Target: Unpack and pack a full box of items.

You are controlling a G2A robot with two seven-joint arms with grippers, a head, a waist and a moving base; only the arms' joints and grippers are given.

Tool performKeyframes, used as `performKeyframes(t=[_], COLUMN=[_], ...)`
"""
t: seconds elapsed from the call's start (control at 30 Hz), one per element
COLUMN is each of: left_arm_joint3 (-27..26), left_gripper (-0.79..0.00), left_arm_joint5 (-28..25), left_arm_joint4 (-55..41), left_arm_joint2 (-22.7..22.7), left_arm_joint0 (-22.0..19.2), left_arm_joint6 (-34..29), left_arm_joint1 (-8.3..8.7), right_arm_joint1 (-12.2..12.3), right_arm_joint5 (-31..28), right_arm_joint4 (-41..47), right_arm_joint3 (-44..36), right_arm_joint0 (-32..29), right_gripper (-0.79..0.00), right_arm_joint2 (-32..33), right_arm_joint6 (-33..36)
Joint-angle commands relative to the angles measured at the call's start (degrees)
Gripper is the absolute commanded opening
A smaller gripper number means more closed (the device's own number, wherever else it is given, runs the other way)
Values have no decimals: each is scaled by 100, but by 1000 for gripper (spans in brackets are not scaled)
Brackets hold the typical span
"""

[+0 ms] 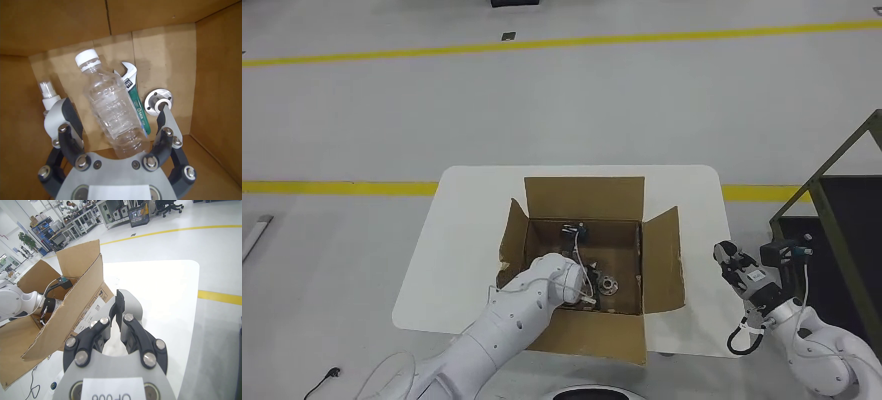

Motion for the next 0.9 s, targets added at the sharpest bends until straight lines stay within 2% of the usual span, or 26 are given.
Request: performKeyframes(t=[0.0, 0.33, 0.63, 0.77, 0.83, 0.87], left_arm_joint3=[145, 645, 1042, 1143, 1177, 1195], left_gripper=[0, 0, -132, -154, -228, -237], left_arm_joint5=[19, -99, -136, -160, -159, -162], left_arm_joint4=[-49, -91, -85, -83, -67, -63], left_arm_joint2=[-14, 0, -9, -23, -26, -31], left_arm_joint0=[-20, -133, -201, -229, -242, -246], left_arm_joint6=[45, 194, 288, 301, 295, 297], left_arm_joint1=[-39, -220, -355, -407, -429, -440], right_arm_joint1=[0, 0, 0, 0, 0, 0], right_arm_joint5=[0, 0, 0, 0, 0, 0], right_arm_joint4=[0, 0, 0, 0, 0, 0], right_arm_joint3=[0, 0, 0, 0, 0, 0], right_arm_joint0=[0, 0, 0, 0, 0, 0], right_gripper=[-785, -785, -785, -785, -785, -785], right_arm_joint2=[0, 0, 0, 0, 0, 0], right_arm_joint6=[0, 0, 0, 0, 0, 0])
